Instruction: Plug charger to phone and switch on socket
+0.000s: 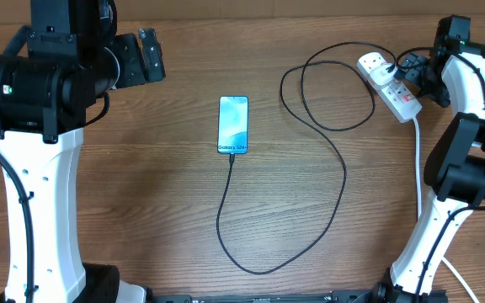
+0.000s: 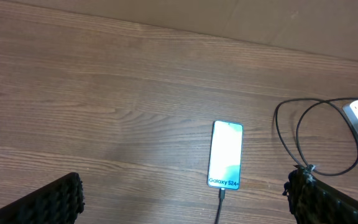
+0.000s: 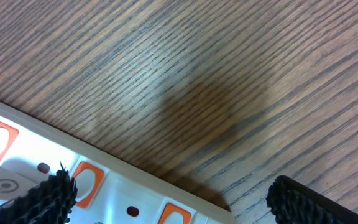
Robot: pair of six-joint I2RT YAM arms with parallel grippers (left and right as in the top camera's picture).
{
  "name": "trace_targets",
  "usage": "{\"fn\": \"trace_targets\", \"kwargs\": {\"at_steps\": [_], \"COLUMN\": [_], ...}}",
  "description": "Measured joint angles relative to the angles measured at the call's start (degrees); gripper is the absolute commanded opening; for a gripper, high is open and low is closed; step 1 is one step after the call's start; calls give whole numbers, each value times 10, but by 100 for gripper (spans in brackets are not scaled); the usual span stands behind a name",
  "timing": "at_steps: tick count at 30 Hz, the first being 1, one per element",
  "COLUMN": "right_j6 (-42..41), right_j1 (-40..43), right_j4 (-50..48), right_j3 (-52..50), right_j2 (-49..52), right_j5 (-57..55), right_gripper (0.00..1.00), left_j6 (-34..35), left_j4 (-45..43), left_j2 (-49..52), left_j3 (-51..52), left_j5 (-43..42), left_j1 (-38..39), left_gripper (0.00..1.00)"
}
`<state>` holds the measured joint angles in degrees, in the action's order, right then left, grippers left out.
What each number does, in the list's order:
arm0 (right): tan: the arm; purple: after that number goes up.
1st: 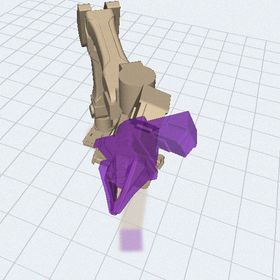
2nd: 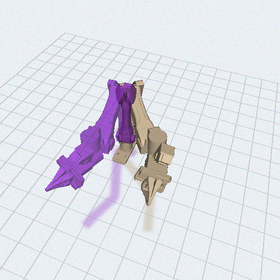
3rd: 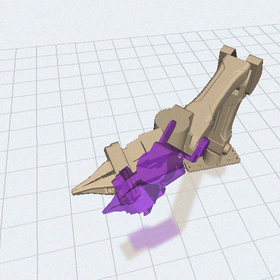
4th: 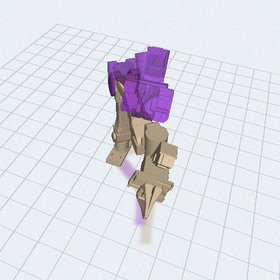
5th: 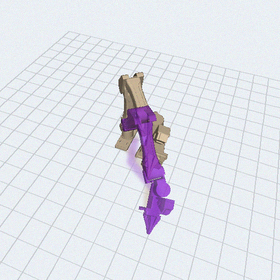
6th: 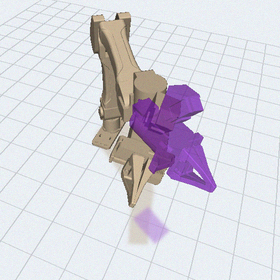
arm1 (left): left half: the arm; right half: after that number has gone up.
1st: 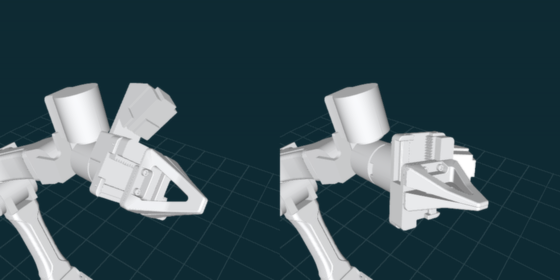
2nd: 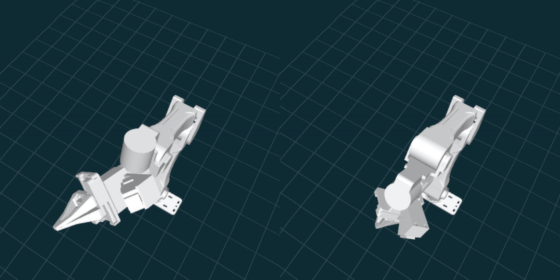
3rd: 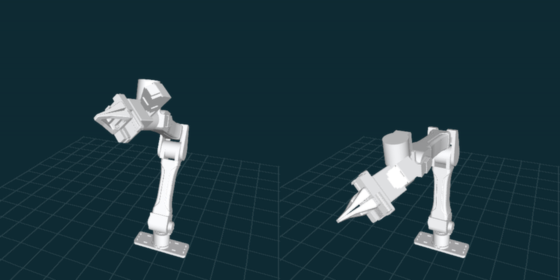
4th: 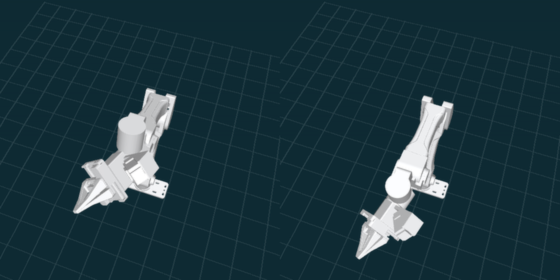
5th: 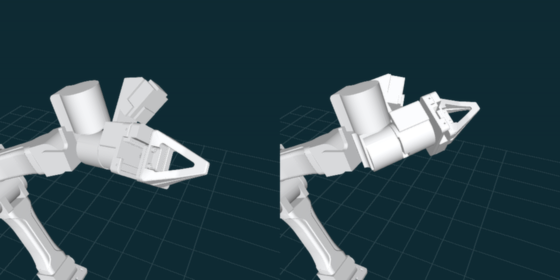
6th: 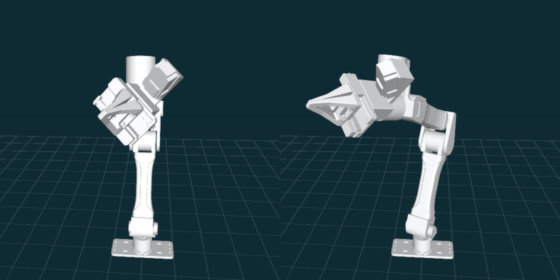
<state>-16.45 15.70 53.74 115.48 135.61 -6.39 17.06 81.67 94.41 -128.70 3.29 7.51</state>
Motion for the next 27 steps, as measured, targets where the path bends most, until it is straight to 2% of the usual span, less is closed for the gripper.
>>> {"fn": "trace_targets", "kwargs": {"at_steps": [27], "right_j6": [2], "right_j1": [2], "right_j4": [8], "right_j3": [0], "right_j2": [11], "right_j5": [3], "right_gripper": [100], "left_j6": [0], "left_j4": [0], "left_j2": [0], "left_j3": [0], "left_j5": [0], "left_j1": [0], "left_gripper": [100]}}
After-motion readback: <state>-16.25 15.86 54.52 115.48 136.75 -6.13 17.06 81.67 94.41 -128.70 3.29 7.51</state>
